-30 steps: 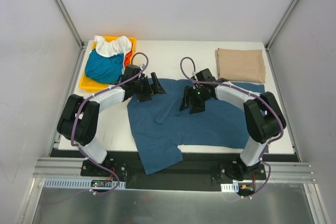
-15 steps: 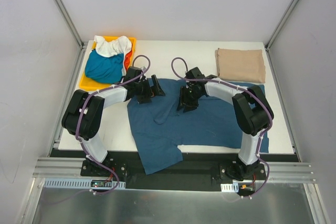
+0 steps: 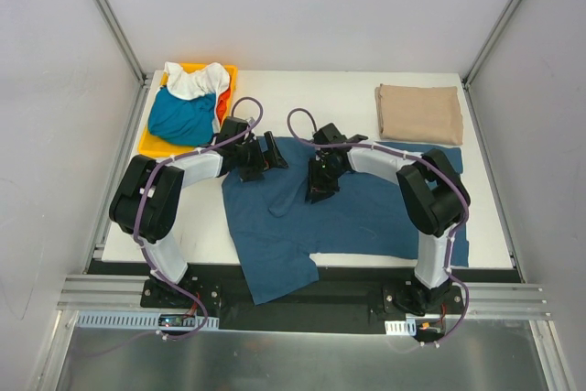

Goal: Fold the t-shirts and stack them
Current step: Fold the tshirt

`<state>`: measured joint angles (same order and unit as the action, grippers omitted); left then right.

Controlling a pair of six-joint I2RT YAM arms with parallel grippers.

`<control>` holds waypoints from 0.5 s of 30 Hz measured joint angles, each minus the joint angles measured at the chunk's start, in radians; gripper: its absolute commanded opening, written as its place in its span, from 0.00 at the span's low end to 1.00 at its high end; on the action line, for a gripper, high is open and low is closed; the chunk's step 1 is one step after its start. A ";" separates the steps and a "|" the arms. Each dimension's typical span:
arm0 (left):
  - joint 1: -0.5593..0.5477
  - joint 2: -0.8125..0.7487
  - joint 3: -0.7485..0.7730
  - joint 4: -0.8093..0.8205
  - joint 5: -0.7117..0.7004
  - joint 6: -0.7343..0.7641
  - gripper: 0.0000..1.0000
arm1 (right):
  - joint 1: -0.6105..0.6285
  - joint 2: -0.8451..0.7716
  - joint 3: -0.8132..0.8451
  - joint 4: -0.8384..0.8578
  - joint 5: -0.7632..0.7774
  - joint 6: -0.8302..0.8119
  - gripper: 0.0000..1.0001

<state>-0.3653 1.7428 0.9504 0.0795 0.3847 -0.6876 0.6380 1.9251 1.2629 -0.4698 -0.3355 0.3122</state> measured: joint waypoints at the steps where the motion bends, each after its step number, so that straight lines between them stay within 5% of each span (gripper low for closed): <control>1: 0.000 0.000 0.000 0.001 0.000 0.000 0.99 | 0.000 0.003 0.000 0.000 0.004 0.002 0.12; 3: 0.000 0.000 -0.001 0.003 0.000 0.000 0.99 | 0.000 0.009 0.000 0.000 0.010 0.005 0.01; 15: 0.008 0.003 -0.002 0.008 -0.008 0.000 0.99 | -0.001 0.005 0.001 -0.052 0.035 0.020 0.01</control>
<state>-0.3576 1.7458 0.9489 0.0879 0.3767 -0.6880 0.6373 1.9301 1.2636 -0.5220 -0.3000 0.3321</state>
